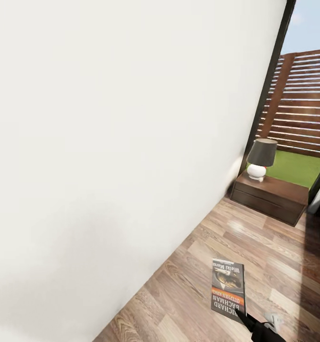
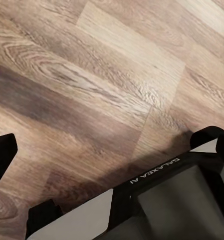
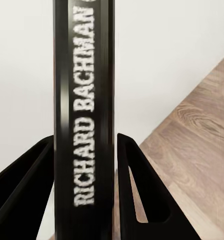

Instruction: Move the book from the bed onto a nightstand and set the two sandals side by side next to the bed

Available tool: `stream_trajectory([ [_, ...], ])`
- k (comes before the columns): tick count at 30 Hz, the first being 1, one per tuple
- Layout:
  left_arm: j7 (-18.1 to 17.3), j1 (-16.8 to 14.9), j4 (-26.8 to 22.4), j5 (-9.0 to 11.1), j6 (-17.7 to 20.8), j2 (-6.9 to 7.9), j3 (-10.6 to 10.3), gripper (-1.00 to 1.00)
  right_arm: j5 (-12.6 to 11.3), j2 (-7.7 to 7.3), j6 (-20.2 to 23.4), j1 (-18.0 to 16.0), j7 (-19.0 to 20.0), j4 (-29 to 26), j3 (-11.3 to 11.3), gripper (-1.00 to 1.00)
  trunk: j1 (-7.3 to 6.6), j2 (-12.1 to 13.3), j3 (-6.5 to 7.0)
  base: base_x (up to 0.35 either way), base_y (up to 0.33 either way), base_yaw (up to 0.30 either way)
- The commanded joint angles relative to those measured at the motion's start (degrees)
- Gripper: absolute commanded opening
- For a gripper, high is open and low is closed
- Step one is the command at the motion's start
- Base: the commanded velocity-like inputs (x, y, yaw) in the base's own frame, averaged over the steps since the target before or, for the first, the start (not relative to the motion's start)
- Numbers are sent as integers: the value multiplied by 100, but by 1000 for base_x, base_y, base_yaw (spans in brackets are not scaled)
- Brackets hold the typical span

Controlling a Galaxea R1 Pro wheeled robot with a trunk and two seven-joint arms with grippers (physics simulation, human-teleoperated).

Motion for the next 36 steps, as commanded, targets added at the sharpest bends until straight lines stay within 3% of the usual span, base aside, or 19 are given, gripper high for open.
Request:
stream_trajectory([
  [1, 15, -2, 1, -51, -56, 2, -30, 100, 24, -4, -33, -11, 21, 24, -64, -100, 0, -4, -6, 0, 0, -254],
  [16, 15, -2, 1, -51, -56, 2, -30, 100, 24, -3, -33, -11, 27, 24, -65, -100, 0, -4, -6, 12, 0, -225],
  [30, 15, -2, 1, -58, -56, 4, -30, 100, 24, -2, -33, -10, 24, 24, -69, -100, 0, -4, -6, 306, 0, -9],
  [36, 15, 5, 1, -59, -56, 3, -30, 100, 24, -2, -33, -11, 25, 24, -69, -100, 0, -4, -6, 104, 0, -129],
])
